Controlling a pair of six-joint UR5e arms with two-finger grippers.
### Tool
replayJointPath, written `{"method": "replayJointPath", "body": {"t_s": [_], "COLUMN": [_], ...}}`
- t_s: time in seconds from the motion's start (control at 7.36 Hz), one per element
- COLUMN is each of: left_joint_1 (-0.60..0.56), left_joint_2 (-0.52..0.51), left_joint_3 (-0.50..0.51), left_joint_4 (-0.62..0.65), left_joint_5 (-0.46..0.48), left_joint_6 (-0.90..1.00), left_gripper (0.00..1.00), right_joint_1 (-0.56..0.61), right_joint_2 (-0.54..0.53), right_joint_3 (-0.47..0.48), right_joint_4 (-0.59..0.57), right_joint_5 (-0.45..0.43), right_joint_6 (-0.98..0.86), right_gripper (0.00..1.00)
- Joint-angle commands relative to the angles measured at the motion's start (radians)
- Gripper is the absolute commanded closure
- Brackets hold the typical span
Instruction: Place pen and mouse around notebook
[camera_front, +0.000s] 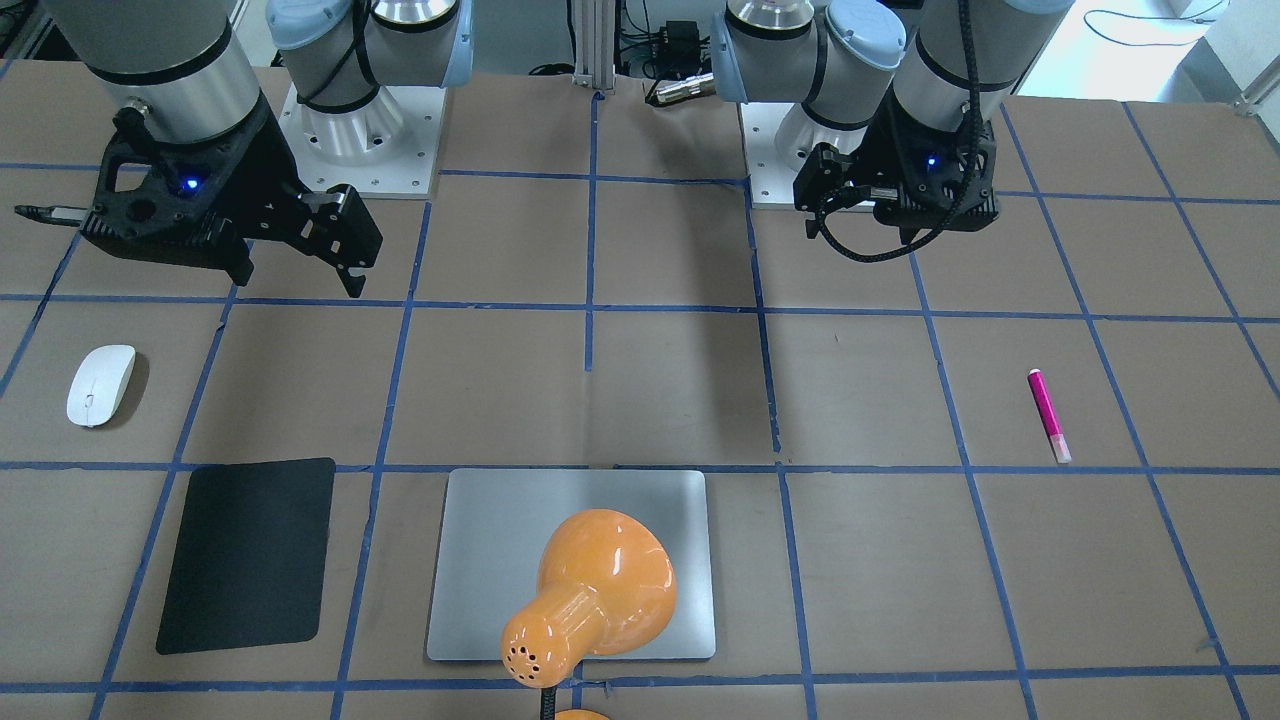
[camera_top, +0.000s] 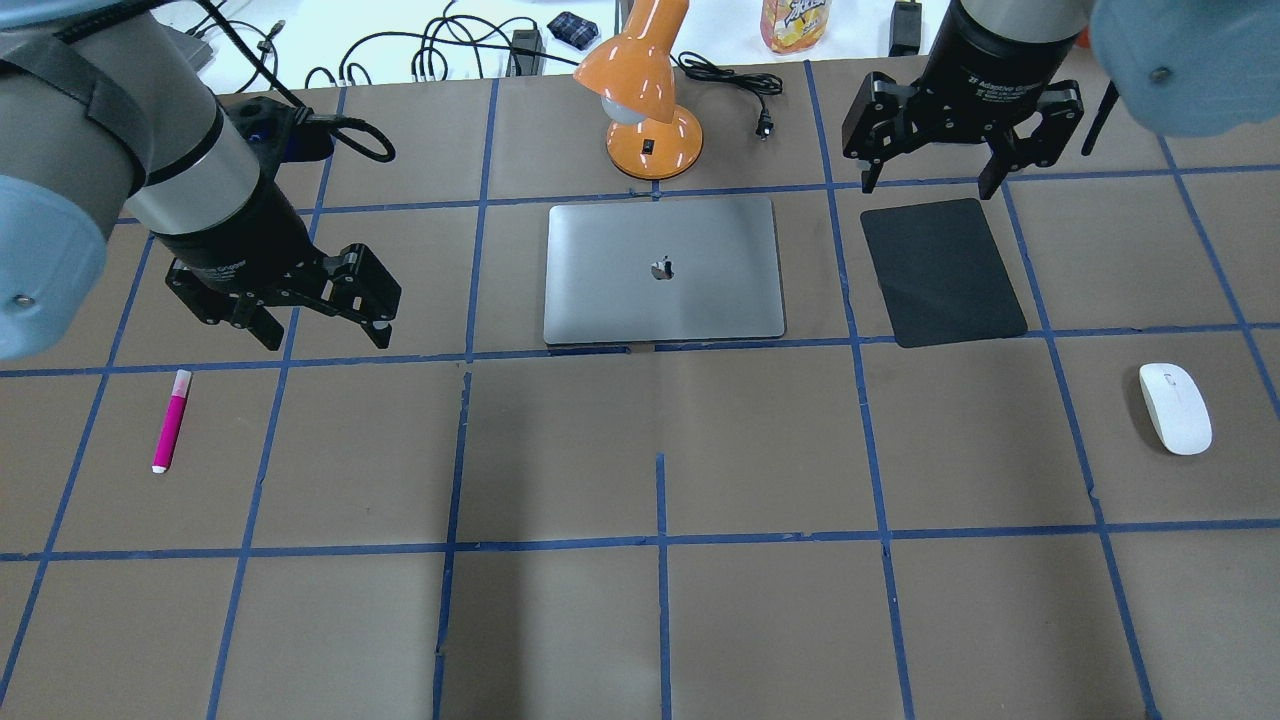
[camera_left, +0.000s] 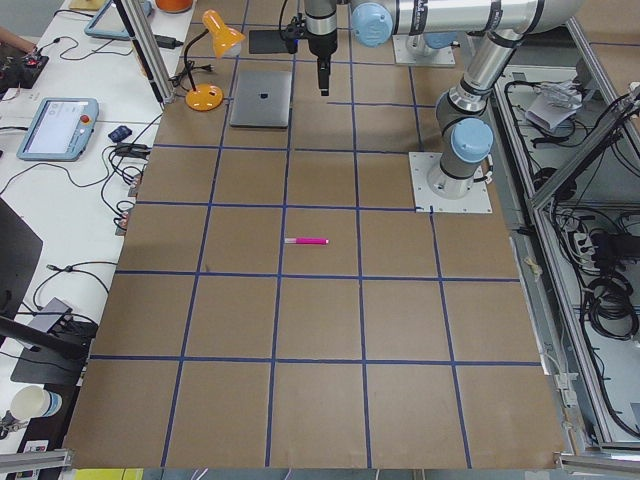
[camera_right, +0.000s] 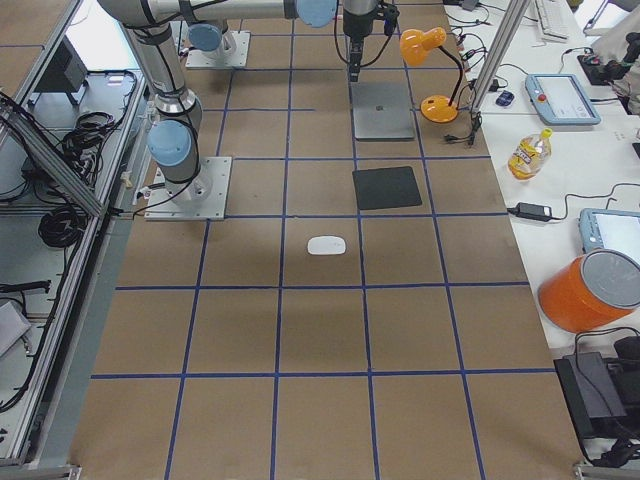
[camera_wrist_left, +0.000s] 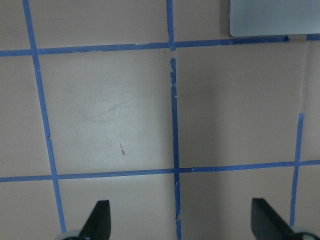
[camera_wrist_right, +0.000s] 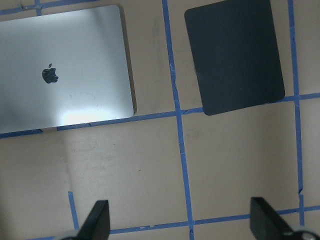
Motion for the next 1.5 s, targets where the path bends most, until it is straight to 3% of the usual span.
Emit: {"method": "replayJointPath", "body": {"t_s": [0.0,0.95,1.36], "left_joint_1": [0.0,0.0,0.014], "left_joint_2": [0.001,0.009,0.018], "left_joint_3": [0.0,-0.038,-0.071], "left_joint_4": [0.001,0.013,0.077], "left_joint_5": [-0.005,-0.004,0.006], "left_joint_6": [0.0,0.018,0.032], "left_gripper": [0.0,0.0,0.0], "right_joint_1": [-0.002,-0.032,-0.247], "right_joint_2": [0.0,0.002,0.003], "right_joint_3": [0.0,-0.005,0.0], "right_joint_4": [0.0,0.0,0.003], "right_joint_5": [0.0,0.0,-0.002], "right_joint_6": [0.0,-0.043,-0.248], "right_gripper": [0.0,0.0,0.0]}}
